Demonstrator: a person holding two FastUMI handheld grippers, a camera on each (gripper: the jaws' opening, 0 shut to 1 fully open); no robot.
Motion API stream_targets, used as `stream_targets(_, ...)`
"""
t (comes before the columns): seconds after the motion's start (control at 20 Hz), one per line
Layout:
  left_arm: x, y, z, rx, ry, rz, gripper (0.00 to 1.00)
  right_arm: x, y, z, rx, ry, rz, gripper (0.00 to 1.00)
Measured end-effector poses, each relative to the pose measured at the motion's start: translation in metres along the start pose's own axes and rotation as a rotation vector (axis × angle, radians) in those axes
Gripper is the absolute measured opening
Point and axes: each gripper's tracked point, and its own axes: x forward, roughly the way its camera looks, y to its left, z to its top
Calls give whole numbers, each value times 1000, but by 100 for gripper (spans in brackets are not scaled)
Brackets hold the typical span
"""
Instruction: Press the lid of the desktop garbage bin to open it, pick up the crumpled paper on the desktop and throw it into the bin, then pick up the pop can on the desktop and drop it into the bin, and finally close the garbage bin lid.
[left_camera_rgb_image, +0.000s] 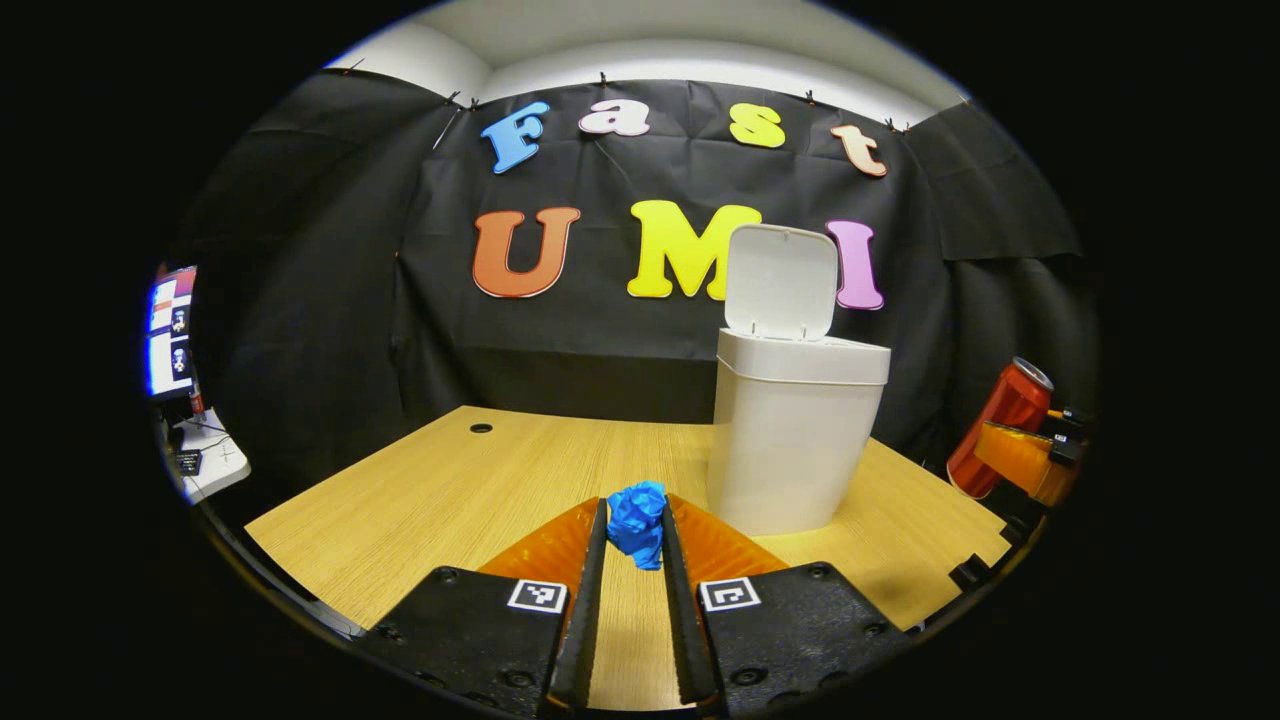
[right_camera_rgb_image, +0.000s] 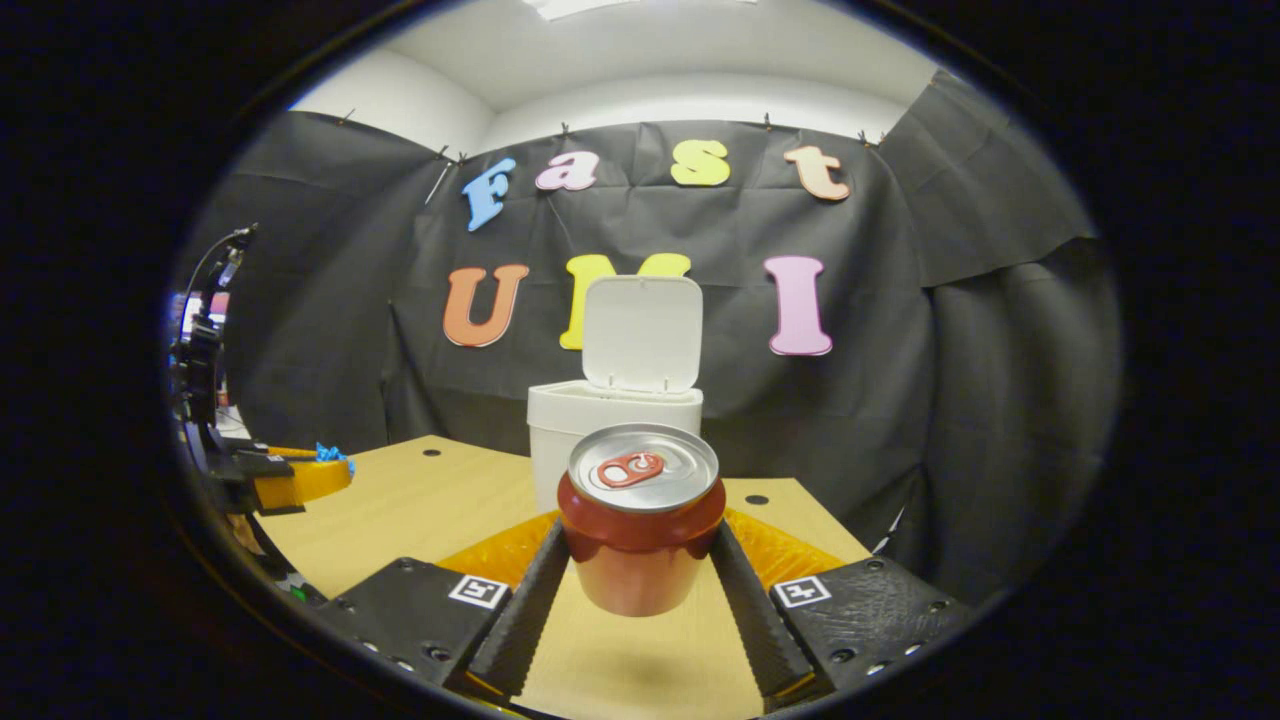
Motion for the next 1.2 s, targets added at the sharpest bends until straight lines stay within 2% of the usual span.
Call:
stream_targets(0.15,5,-17,29,26,-31,-5,34,-11,-16,2,16,-3,14,81)
stream_targets(0.25,17,-34,53,41,-51,-34,34,-17,-30,2,35,-4,10,81)
stream_targets(0.35,34,-52,74,21,-64,-69,34,-24,-41,2,55,-12,5,81)
stream_targets(0.55,81,-78,135,21,-166,-101,34,-33,-55,-2,74,-14,8,82)
stream_targets(0.7,118,-124,175,42,-244,-253,34,-37,-62,-8,68,-14,4,81)
stream_targets(0.85,169,-138,169,-13,-187,-304,34,-42,-63,-14,60,-19,16,81)
stream_targets(0.9,187,-142,165,-32,-159,-301,28,-44,-65,-16,62,-20,23,81)
stream_targets(0.95,201,-144,164,-48,-147,-298,40,-45,-66,-18,68,-23,28,81)
stream_targets(1.0,213,-149,164,-64,-143,-303,35,-46,-67,-18,79,-30,30,81)
stream_targets(1.05,222,-156,162,-82,-133,-322,35,-45,-68,-19,84,-38,33,81)
stream_targets(1.1,230,-162,160,-85,-123,-327,43,-45,-68,-19,87,-46,35,82)
stream_targets(1.15,238,-163,159,-69,-114,-314,37,-44,-69,-22,90,-53,33,81)
stream_targets(1.2,244,-164,157,-47,-102,-301,37,-42,-71,-26,89,-50,31,81)
